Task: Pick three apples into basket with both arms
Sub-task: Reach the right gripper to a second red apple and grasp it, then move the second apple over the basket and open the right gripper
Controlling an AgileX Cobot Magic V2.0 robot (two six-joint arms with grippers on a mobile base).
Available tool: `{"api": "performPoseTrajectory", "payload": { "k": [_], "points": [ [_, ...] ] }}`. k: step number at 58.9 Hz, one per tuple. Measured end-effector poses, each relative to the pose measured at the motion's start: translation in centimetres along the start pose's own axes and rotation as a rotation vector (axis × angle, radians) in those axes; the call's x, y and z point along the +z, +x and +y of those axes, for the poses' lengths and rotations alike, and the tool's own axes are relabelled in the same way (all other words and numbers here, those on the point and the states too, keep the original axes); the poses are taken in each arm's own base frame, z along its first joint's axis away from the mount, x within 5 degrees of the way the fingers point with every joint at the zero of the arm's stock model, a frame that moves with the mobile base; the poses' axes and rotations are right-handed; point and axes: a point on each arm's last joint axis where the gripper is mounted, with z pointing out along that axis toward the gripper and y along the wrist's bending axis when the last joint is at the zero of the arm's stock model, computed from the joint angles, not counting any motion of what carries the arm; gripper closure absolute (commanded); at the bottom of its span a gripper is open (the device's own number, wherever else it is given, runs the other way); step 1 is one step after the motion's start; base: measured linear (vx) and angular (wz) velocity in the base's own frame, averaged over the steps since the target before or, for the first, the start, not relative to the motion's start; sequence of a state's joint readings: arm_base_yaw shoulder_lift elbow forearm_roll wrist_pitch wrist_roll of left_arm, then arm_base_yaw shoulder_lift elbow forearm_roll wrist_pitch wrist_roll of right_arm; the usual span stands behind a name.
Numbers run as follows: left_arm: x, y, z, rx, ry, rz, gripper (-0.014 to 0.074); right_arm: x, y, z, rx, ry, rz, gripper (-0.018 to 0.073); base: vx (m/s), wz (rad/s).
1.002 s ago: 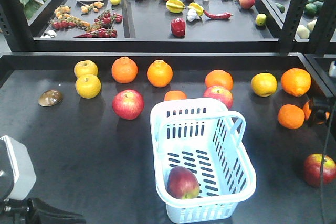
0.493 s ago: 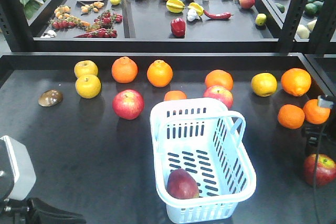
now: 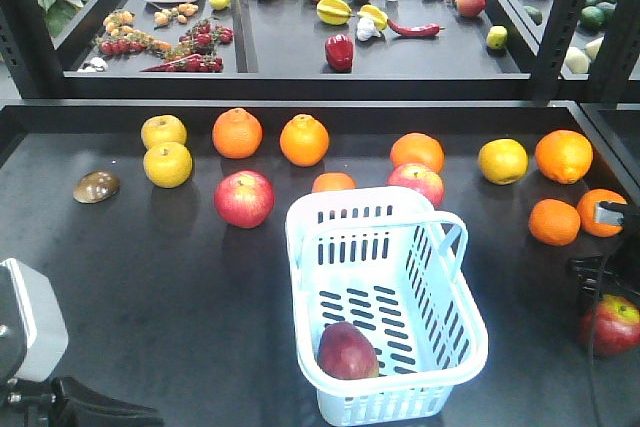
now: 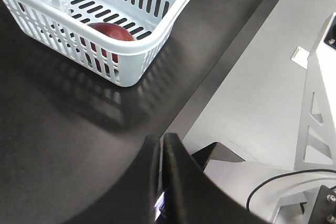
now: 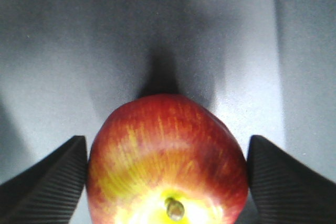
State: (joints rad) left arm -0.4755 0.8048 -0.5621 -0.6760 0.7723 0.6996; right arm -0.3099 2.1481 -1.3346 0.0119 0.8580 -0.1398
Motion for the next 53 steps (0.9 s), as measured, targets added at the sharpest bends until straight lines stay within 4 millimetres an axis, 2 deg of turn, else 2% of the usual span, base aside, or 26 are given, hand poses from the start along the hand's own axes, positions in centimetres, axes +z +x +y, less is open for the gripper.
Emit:
{"api": "performPoseTrajectory", "payload": {
  "k": [8,14,20,25,31,36,53],
  "points": [
    [0.0,0.0,0.0,0.0,0.0,0.0,0.0602,-0.3,0.0,0.4,-0.003,-0.054,-0.002,0.0446,0.0,0.0],
    [0.0,0.0,0.0,0.0,0.0,0.0,0.0602,-1.9,0.1,0.9,-0.025,-0.099,-0.034,0.0576,0.0,0.0],
    [0.0,0.0,0.0,0.0,0.0,0.0,0.0602,-4.7,0.6,1.2,-0.049,-0.119,-0.091,0.0568,0.0,0.0],
    [0.0,0.0,0.0,-0.001,0.0,0.0,0.0602,-7.2,1.7,1.4,-0.056,-0.119,-0.128,0.0565,0.0,0.0],
    [0.0,0.0,0.0,-0.001,0.0,0.0,0.0602,-10.2,4.2,1.9,-0.056,-0.127,-0.176,0.0562,0.0,0.0],
    [0.0,0.0,0.0,-0.002,0.0,0.0,0.0602,-12.4,7.1,2.7,-0.061,-0.152,-0.225,0.056,0.0,0.0],
    [0.0,0.0,0.0,-0.002,0.0,0.0,0.0602,-17.8,17.2,6.8,-0.128,-0.392,-0.496,0.0548,0.0,0.0]
  ]
}}
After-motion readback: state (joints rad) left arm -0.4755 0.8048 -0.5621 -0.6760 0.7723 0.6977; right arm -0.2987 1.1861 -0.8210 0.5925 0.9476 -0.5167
